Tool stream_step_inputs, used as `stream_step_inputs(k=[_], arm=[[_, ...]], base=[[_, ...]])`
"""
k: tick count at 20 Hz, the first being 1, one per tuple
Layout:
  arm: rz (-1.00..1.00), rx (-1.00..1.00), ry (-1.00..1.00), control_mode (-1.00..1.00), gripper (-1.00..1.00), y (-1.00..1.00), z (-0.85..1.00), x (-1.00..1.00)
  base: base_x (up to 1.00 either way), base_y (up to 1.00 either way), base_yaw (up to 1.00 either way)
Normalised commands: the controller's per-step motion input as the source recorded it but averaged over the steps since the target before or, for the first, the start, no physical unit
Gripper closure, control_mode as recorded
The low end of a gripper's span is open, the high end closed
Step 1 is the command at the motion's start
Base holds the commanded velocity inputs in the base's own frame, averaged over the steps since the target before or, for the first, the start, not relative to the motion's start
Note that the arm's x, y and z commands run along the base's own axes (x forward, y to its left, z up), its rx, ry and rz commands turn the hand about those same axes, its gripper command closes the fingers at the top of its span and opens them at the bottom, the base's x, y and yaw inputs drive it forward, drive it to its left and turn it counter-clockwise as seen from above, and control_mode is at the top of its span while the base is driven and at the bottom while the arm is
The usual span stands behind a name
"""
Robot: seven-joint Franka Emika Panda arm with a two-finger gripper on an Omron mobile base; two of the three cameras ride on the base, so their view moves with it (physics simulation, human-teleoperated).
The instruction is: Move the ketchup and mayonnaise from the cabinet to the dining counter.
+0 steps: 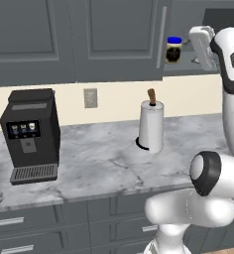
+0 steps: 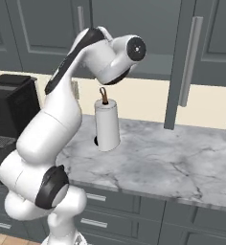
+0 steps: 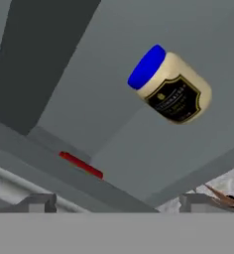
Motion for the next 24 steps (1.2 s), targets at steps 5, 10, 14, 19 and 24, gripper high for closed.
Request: stream_step_inputs(k=[5,10,14,19,24], arm=[[0.27,0.29,0.15,-1.0,-1.0,0.05,-0.06,0.83],[0.24,0.24,0.14,-1.0,-1.0,0.34,-0.21,0.89],[0.24,0.22,0.08,-1.0,-1.0,0.32,-0.06,0.62],[0.25,0.18,0.04,-1.0,-1.0,0.35,0.0,0.12],[0.24,0.09,0.0,-1.0,-1.0,0.39,0.0,-0.58]], base=[[0.0,0.0,0.0],[0.0,0.0,0.0],[0.0,0.0,0.0],[0.0,0.0,0.0],[0.0,0.0,0.0]])
